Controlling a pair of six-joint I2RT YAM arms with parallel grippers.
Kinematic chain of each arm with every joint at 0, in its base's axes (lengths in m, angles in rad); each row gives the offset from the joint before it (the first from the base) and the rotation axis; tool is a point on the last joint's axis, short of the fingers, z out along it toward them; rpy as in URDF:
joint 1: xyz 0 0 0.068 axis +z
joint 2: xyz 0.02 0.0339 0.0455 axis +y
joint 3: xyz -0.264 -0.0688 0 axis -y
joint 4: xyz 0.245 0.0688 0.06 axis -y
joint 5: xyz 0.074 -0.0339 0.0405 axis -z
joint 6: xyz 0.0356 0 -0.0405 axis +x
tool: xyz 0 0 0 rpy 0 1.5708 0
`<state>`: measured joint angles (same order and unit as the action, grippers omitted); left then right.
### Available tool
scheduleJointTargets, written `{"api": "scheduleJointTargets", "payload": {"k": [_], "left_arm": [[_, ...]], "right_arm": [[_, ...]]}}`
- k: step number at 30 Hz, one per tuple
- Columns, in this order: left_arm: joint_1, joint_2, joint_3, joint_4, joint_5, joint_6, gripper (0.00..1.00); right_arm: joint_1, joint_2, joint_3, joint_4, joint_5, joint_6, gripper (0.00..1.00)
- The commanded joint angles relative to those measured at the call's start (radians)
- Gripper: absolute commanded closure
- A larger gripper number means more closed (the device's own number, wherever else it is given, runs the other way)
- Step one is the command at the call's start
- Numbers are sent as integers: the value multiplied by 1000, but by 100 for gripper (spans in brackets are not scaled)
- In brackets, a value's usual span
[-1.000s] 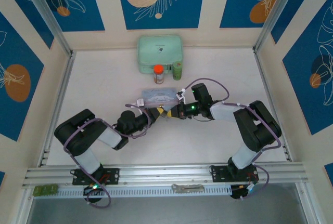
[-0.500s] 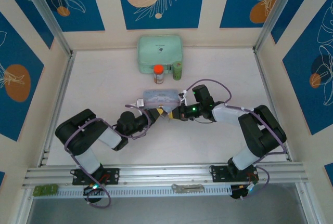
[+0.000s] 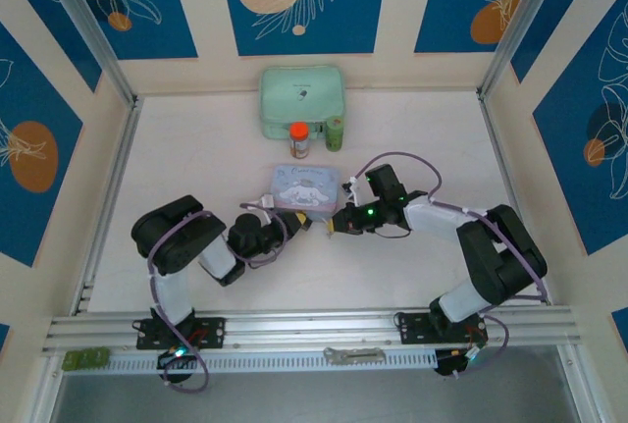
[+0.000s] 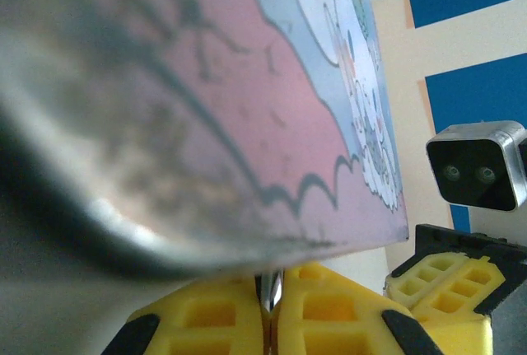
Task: Unlock a padlock with a key
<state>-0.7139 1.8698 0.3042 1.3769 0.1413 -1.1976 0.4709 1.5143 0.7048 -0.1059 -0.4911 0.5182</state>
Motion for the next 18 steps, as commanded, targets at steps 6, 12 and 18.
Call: {"api": "scheduleJointTargets", "payload": {"k": [6,12,18], "left_arm": [[-47,30,-60,31,-150,-16,58],[-110,63,-19,31,-205,-7,58],[-146,101,4,30,-243,11,57]], "right_arm": [[-4,-13,34,-34,11,-24,100],[-1,-20,23,-13,11,-16,100],[-3,-45,8,-5,25,-17,100]]}}
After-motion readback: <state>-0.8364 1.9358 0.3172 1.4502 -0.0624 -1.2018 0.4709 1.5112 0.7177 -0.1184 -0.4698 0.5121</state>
